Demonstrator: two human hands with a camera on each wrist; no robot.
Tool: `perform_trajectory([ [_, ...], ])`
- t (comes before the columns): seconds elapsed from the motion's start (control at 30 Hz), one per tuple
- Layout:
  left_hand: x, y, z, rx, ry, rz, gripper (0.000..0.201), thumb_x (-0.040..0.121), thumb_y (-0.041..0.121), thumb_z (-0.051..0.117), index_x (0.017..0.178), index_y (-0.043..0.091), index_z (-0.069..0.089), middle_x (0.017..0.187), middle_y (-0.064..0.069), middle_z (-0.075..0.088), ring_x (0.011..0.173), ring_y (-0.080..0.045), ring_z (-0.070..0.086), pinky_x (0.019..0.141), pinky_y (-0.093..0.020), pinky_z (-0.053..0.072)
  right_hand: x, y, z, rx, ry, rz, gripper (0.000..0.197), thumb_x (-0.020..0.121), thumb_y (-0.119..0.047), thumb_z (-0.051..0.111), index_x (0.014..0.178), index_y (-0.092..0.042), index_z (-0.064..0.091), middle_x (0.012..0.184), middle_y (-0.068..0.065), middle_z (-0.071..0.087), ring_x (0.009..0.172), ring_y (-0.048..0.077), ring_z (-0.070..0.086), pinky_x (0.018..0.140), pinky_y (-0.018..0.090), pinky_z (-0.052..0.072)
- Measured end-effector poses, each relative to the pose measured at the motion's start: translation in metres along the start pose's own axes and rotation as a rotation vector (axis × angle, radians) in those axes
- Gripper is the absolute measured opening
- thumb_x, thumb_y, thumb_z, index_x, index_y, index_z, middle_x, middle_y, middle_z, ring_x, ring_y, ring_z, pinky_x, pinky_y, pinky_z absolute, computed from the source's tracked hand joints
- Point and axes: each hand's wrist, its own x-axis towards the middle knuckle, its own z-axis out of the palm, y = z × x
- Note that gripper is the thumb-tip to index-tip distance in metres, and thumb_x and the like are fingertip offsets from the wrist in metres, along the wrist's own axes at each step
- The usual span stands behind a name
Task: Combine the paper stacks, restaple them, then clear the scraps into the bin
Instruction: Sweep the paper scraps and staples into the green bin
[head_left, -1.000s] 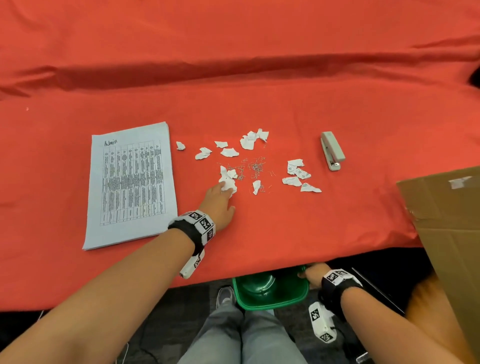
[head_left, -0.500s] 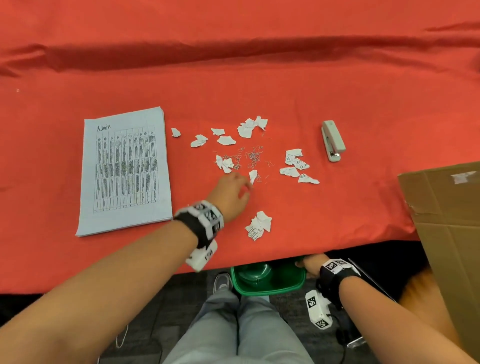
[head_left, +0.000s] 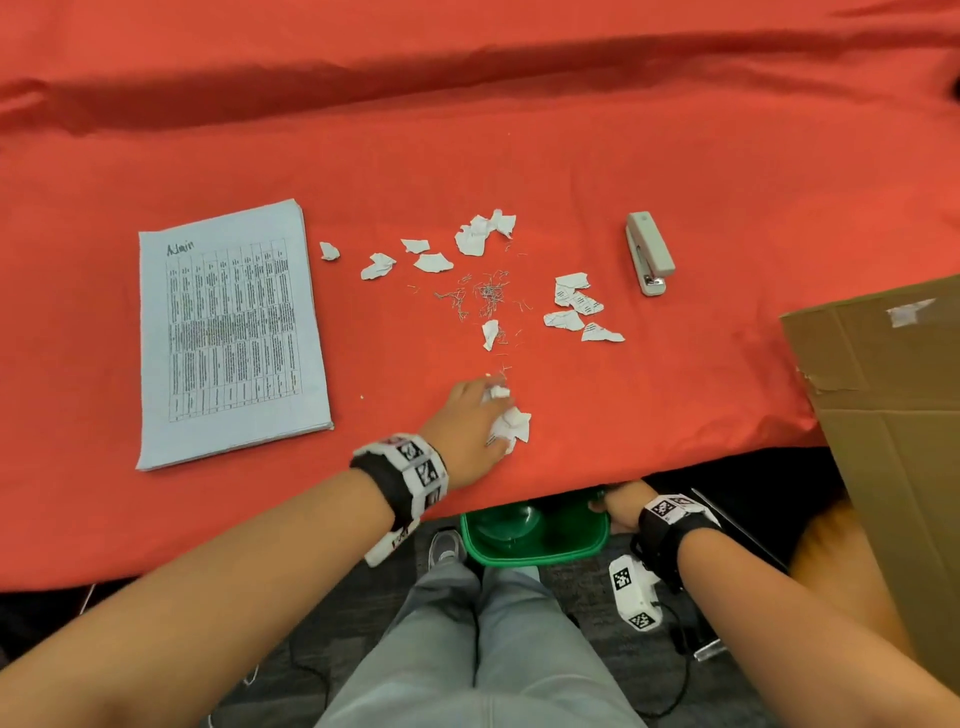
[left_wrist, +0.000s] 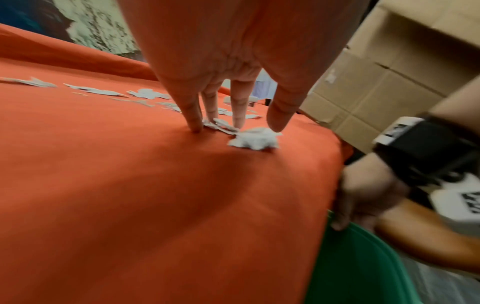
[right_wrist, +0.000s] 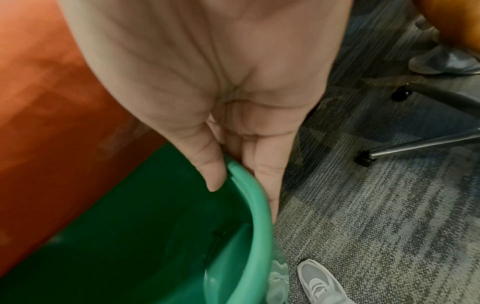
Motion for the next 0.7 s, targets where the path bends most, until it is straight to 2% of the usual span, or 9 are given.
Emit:
perform_trajectory([
  [0.13, -0.024, 0.023, 0.03, 0.018, -0.03, 0.049, 0.059, 0.094, 0.028, 0.047, 0.148, 0.018, 0.027, 0.157, -0.002, 0.011, 0.144, -0.023, 0.008, 0.114, -0.038, 0.028, 0.01, 0.01, 0.007, 0.22, 0.023, 0.02, 0.026, 0.082, -0.003, 0.068, 0.107, -0.002, 0.061, 0.111, 0.02, 0.066, 0.099, 0.038, 0.065, 0.081, 0.05, 0.057],
  [0.27, -0.042, 0.036, 0.052, 0.031, -0.05, 0.101, 0.061, 0.093, 0.024, 0.047, 0.148, 0.013, 0.024, 0.157, -0.007, 0.008, 0.144, -0.024, 0.007, 0.117, -0.036, 0.023, 0.011, 0.017, 0.007, 0.233, 0.034, 0.008, 0.016, 0.078, -0.004, 0.071, 0.08, -0.006, 0.056, 0.101, 0.022, 0.066, 0.097, 0.039, 0.065, 0.081, 0.056, 0.056],
  [0.33, -0.048, 0.037, 0.059, 0.032, -0.087, 0.121, 0.062, 0.093, 0.023, 0.047, 0.148, 0.012, 0.024, 0.158, -0.007, 0.006, 0.145, -0.024, 0.005, 0.118, -0.036, 0.021, 0.01, 0.02, 0.006, 0.287, 0.036, 0.013, 0.029, 0.08, 0.002, 0.068, 0.068, -0.014, 0.047, 0.097, 0.02, 0.065, 0.099, 0.038, 0.064, 0.083, 0.056, 0.055],
  [0.4, -0.052, 0.037, 0.062, 0.023, -0.115, 0.147, 0.061, 0.092, 0.023, 0.048, 0.148, 0.012, 0.025, 0.158, -0.006, 0.005, 0.146, -0.023, 0.004, 0.119, -0.037, 0.022, 0.004, 0.018, 0.007, 0.333, 0.007, 0.025, 0.034, 0.08, 0.004, 0.068, 0.067, -0.017, 0.044, 0.108, 0.023, 0.065, 0.103, 0.038, 0.064, 0.085, 0.056, 0.055],
  [0.47, -0.054, 0.036, 0.065, -0.014, -0.141, 0.166, 0.059, 0.093, 0.022, 0.048, 0.147, 0.012, 0.027, 0.158, -0.004, 0.004, 0.146, -0.022, 0.005, 0.118, -0.038, 0.025, -0.004, 0.017, 0.007, 0.374, -0.018, 0.039, 0.029, 0.081, 0.008, 0.064, 0.071, -0.013, 0.048, 0.103, 0.022, 0.066, 0.102, 0.036, 0.064, 0.085, 0.056, 0.054],
  [0.53, -0.056, 0.037, 0.067, -0.07, -0.205, 0.162, 0.058, 0.094, 0.023, 0.049, 0.147, 0.013, 0.029, 0.158, -0.001, 0.006, 0.143, -0.022, 0.02, 0.116, -0.032, 0.028, -0.009, 0.016, 0.007, 0.39, -0.043, 0.052, 0.025, 0.085, 0.012, 0.057, 0.072, -0.009, 0.052, 0.095, 0.02, 0.067, 0.098, 0.034, 0.064, 0.083, 0.052, 0.055],
  [0.6, -0.057, 0.038, 0.067, -0.161, -0.302, 0.137, 0.053, 0.095, 0.023, 0.05, 0.145, 0.014, 0.036, 0.154, -0.002, 0.023, 0.129, -0.02, 0.043, 0.108, -0.024, 0.034, -0.01, 0.019, 0.009, 0.362, -0.062, 0.034, 0.017, 0.085, 0.008, 0.059, 0.098, -0.003, 0.062, 0.109, 0.022, 0.067, 0.101, 0.035, 0.065, 0.085, 0.05, 0.055],
  [0.63, -0.056, 0.04, 0.064, -0.212, -0.33, 0.125, 0.048, 0.095, 0.023, 0.05, 0.141, 0.015, 0.042, 0.148, -0.002, 0.035, 0.121, -0.017, 0.052, 0.105, -0.021, 0.037, -0.007, 0.021, 0.009, 0.344, -0.065, 0.035, 0.033, 0.084, 0.007, 0.061, 0.116, -0.001, 0.06, 0.116, 0.023, 0.066, 0.103, 0.036, 0.065, 0.087, 0.052, 0.055],
  [0.7, -0.052, 0.045, 0.052, -0.296, -0.305, 0.105, 0.037, 0.095, 0.021, 0.051, 0.132, 0.018, 0.054, 0.13, 0.0, 0.056, 0.103, -0.005, 0.063, 0.092, -0.02, 0.05, 0.001, 0.026, 0.01, 0.317, -0.072, 0.024, 0.05, 0.084, 0.005, 0.063, 0.132, 0.0, 0.052, 0.118, 0.024, 0.065, 0.102, 0.037, 0.066, 0.087, 0.051, 0.055],
])
